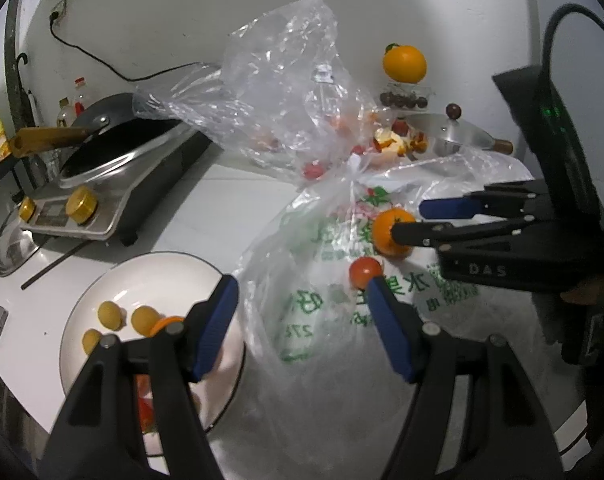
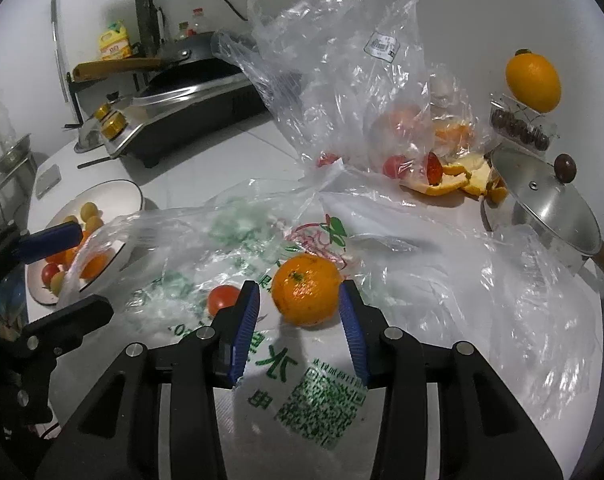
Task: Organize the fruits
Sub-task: 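Grasp the orange with the right gripper while the left gripper grasps a red tomato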
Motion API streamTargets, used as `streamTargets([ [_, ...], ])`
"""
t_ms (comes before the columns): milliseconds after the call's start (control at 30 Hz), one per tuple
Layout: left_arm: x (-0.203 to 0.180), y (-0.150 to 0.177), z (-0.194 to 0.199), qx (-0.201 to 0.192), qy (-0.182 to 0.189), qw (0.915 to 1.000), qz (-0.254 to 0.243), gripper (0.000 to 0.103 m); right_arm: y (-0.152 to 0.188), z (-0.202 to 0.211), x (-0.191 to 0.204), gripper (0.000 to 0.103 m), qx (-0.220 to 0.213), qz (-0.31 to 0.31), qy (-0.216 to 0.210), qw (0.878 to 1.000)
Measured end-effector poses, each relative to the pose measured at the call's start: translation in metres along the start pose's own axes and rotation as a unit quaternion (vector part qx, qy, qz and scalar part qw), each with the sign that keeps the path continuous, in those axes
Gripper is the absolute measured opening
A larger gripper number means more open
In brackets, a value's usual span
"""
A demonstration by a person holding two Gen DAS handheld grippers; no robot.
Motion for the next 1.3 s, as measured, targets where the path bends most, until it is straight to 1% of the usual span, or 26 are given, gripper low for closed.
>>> streamTargets([
  [167, 0.000, -0.002, -0.008, 0.005, 0.004, 1.0000, 0.000, 0.068, -0.002, -0.013, -0.001, 0.044, 0.013, 0.001, 0.003, 1.000],
  [233, 0.001, -0.003, -0.010, 0.005, 0.006, 1.0000, 0.002, 0.068, -0.001, -0.017, -0.001, 0.049, 0.017, 0.001, 0.004, 1.000],
  [267, 0.001, -0.004, -0.011, 0.005, 0.006, 1.0000, 0.002, 0.068, -0.001, -0.020, -0.001, 0.050, 0.020, 0.000, 0.000, 1.000],
  [567, -0.009, -0.008, -0.021, 0.020, 0.008, 0.9997, -0.009, 0.068, 0.003, -0.029, -0.002, 0.049, 0.023, -0.002, -0.011, 1.000],
  [800, -0.025, -0.012, -0.031, 0.027, 0.017, 0.9993, -0.022, 0.068, -0.001, -0.008, -0.014, 0.049, -0.003, -0.022, -0.018, 1.000],
  [1000, -0.038, -0.025, -0.026, 0.006, 0.016, 0.9991, -0.039, 0.067, -0.002, 0.013, -0.025, 0.049, -0.026, -0.032, -0.025, 0.999],
  [1100, -0.045, -0.024, -0.035, 0.021, 0.022, 0.9984, -0.047, 0.067, 0.002, 0.015, -0.031, 0.049, -0.030, -0.038, -0.027, 0.998],
  [1133, -0.047, -0.023, -0.039, 0.028, 0.024, 0.9981, -0.050, 0.065, 0.003, 0.015, -0.033, 0.049, -0.031, -0.041, -0.028, 0.998],
  [1167, -0.049, -0.023, -0.042, 0.032, 0.026, 0.9979, -0.051, 0.060, 0.004, 0.015, -0.036, 0.049, -0.033, -0.045, -0.028, 0.998],
  [1267, -0.051, -0.020, -0.056, 0.050, 0.033, 0.9969, -0.051, 0.057, 0.005, 0.016, -0.043, 0.049, -0.038, -0.057, -0.028, 0.997],
  [1300, -0.050, -0.017, -0.063, 0.061, 0.031, 0.9964, -0.049, 0.050, 0.006, 0.016, -0.045, 0.049, -0.040, -0.061, -0.029, 0.997],
])
Point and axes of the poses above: each gripper's, at about its wrist camera, not at the fingertips, and z roughly against the way its jaws point, x to its left, y to its underside, the point moved 5 cm from there along -z, roughly the way its jaws point, and after that the axes turned 7 degrees about y, right-handed, at the moved point
